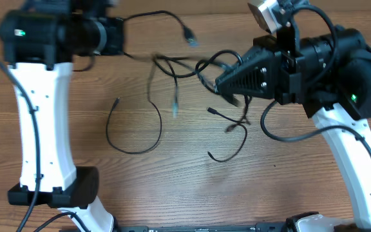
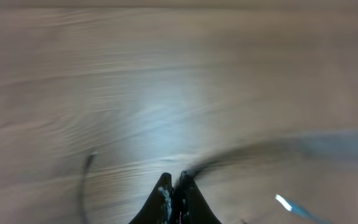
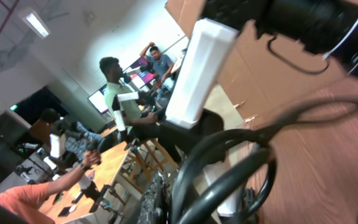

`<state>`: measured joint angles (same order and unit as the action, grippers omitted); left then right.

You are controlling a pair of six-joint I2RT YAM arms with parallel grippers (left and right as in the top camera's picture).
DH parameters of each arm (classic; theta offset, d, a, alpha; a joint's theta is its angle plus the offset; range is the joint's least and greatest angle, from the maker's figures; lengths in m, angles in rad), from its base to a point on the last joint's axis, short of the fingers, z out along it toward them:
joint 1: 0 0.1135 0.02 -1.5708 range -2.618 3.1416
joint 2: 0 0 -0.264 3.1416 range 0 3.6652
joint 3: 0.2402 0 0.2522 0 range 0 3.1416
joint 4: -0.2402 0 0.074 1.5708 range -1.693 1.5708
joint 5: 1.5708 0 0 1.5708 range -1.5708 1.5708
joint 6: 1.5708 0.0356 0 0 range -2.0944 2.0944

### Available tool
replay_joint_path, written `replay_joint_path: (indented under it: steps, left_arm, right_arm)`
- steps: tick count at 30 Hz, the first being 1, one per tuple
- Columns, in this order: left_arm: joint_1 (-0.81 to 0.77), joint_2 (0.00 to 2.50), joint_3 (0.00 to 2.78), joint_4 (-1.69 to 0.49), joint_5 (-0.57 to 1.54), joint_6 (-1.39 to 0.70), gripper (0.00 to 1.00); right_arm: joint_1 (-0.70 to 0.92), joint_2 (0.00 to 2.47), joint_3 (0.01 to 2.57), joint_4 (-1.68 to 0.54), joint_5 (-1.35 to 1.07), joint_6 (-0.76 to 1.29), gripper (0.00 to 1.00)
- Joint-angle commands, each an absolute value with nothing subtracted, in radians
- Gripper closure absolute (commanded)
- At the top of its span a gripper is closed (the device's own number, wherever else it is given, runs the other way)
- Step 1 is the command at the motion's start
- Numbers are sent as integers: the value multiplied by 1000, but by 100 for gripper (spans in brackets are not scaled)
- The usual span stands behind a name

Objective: Untangle cables

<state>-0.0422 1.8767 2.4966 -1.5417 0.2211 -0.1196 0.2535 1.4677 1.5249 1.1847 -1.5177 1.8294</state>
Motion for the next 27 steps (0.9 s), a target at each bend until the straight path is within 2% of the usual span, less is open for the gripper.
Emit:
replay_joint_path:
  steps: [1,10,20,21,23,24,25,27]
  left_arm:
    - [65,1908,2495,-1529,-2,-175,96]
    - [259,2028,2489,-1571,-12,-211,96]
    - [320,2206,2489,-1604,-86,-230,96]
    - [323,2219,2489,-1601,-86,-235,90]
    - [328,2247,2489,-1601,-84,-238,68]
    - [329,2260,2489,-1604,-84,-237,62]
    - [330,2276,2489,-1608,-84,-237,57]
    - [330,2311,2489,-1619,-85,-236,60]
  right_arm:
    - [257,1385,1541,1200,-1565,1859,96]
    - [257,1335,1541,1200,-1565,1880,96]
    - [257,1296,1541,1199,-1565,1908,96]
    - [257,1292,1541,1199,-1565,1909,96]
    - [257,1285,1541,1199,-1565,1913,96]
    - [257,1282,1541,1199,-1565,1913,96]
    - [257,1277,1541,1199,-1565,1917,96]
    - [257,1268,1541,1199,-1562,1924,96]
